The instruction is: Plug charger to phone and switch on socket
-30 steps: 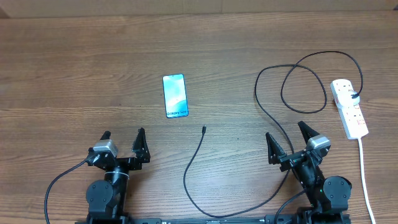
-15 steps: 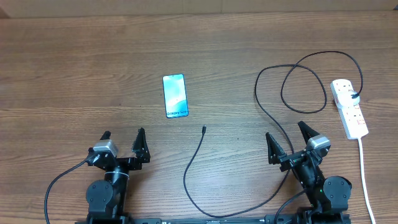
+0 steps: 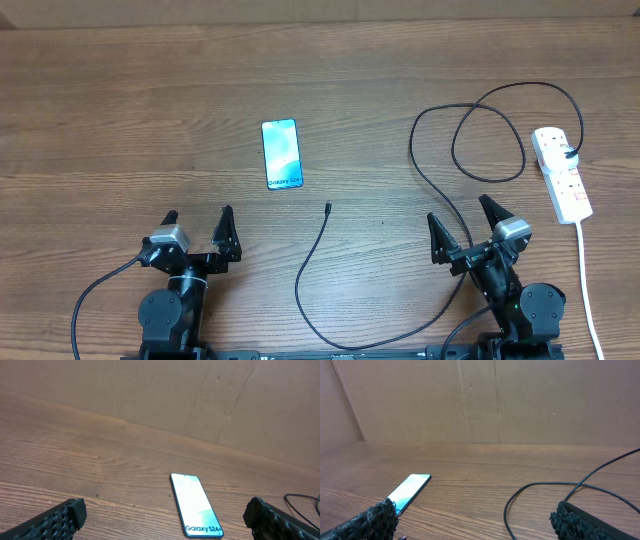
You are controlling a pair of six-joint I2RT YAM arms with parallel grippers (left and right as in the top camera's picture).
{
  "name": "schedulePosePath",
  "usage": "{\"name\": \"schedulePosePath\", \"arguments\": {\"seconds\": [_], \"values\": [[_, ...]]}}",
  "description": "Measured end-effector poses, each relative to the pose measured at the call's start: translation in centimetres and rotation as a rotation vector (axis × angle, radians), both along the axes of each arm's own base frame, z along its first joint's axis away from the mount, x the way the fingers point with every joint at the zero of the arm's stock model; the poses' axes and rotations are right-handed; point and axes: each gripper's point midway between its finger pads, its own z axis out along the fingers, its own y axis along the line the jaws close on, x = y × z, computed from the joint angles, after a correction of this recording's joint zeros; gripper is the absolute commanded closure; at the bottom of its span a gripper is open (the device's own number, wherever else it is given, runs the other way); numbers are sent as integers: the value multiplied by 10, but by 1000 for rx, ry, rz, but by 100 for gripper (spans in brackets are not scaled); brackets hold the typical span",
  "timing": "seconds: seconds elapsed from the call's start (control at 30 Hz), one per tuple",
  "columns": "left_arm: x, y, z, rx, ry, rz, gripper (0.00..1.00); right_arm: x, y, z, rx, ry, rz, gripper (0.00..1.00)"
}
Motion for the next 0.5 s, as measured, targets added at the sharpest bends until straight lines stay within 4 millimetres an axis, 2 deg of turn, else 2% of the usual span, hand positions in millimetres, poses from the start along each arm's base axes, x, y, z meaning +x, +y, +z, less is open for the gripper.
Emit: {"name": "schedulePosePath", "arguments": {"seconds": [0.5], "values": [[0,0,0,0,0,0,0,0,0,0,0,0,1,0]]}}
